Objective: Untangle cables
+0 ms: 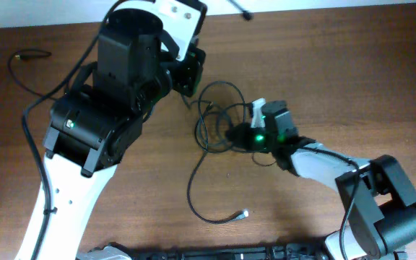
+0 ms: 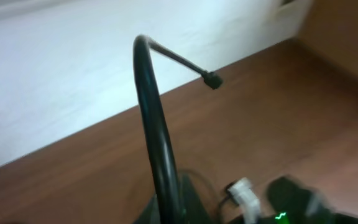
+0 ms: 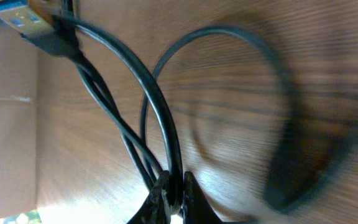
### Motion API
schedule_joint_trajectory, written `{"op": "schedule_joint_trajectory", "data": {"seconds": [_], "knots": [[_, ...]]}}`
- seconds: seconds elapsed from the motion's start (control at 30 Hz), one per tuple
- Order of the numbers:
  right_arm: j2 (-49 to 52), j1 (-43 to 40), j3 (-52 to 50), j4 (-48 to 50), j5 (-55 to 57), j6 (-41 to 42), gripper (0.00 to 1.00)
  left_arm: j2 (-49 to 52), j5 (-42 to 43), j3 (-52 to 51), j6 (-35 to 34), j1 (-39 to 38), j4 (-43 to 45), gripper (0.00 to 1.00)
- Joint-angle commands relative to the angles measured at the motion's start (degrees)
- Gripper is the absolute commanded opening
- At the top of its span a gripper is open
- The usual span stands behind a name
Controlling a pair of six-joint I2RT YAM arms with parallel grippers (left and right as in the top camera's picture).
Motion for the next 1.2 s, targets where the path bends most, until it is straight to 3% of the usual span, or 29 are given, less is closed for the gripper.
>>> {"op": "schedule_joint_trajectory", "data": {"seconds": [0.0,0.07,0.17,0.2,0.27,0.33,0.37,0.43,0.47,0.53,0.57,0.6,0.67,0.7,0.77,0.87,0.93,1.03,1.17], "knots": [[-7.67,-11.15,0.79,-10.19,-4.04,-8.35,0.04,-0.66,-15.02,0.31,-0.59,0.15,-2.36,0.00],[-18.38,-25.03,0.96,-12.35,-13.81,-13.14,0.04,-0.66,-17.33,0.31,-0.59,0.15,-2.91,0.00],[-27.98,-34.07,0.98,-11.06,-22.21,-17.84,0.04,-0.66,-18.97,0.31,-0.70,0.35,-4.33,0.00],[-29.03,-35.56,0.98,-12.44,-19.87,-19.78,0.04,-0.66,-23.93,0.31,-4.55,1.49,-5.16,0.00],[-29.38,-38.69,0.98,-23.65,0.28,-20.63,0.04,-0.66,-34.56,0.31,-19.78,7.30,-9.33,0.00],[-29.38,-39.26,0.98,-33.46,21.66,-20.33,0.04,-0.66,-34.67,0.31,-32.54,13.88,-13.57,0.00],[-29.38,-39.26,0.98,-35.91,27.47,-19.87,0.04,-0.66,-34.29,0.31,-36.24,16.33,-14.97,0.00],[-29.38,-39.26,1.07,-36.15,34.12,-16.61,0.04,-0.66,-32.96,0.31,-36.61,20.76,-15.78,0.00],[-29.38,-39.26,1.40,-36.06,31.19,-16.52,0.04,-0.66,-30.25,0.31,-36.61,23.85,-15.78,0.00],[-29.38,-38.97,1.42,-35.93,13.42,-17.57,0.06,-0.55,-18.75,0.31,-36.61,25.27,-15.56,0.00],[-29.38,-36.89,1.40,-35.95,-2.58,-22.51,0.16,-0.04,-14.01,0.31,-36.63,25.14,-14.84,0.00],[-29.38,-31.47,1.40,-36.39,-9.60,-27.96,0.37,0.94,-10.05,0.31,-37.20,25.09,-14.01,0.00],[-29.20,-20.17,1.40,-35.65,-9.75,-35.52,0.62,3.19,-5.57,0.31,-43.85,25.09,-14.01,0.00],[-26.95,-6.86,1.40,-30.93,-2.64,-36.06,0.73,5.44,-5.18,0.31,-46.80,25.11,-14.05,0.00],[-21.09,6.34,1.40,-22.51,3.80,-37.53,0.80,6.56,-6.34,0.31,-50.18,25.27,-14.01,0.00],[-9.14,18.97,1.64,-10.84,8.37,-40.35,0.82,6.54,-7.72,0.31,-51.34,25.27,-13.84,0.00],[-1.20,24.81,5.70,-11.47,12.52,-41.92,0.83,6.54,-7.72,0.31,-51.34,25.27,-13.81,0.00],[6.34,32.02,16.33,-18.71,20.06,-50.71,0.82,6.54,-7.89,0.31,-51.34,25.27,-13.84,0.00],[12.24,36.28,17.11,-17.03,27.87,-53.44,0.78,6.54,-8.33,0.31,-51.32,25.27,-13.99,0.00]]}}
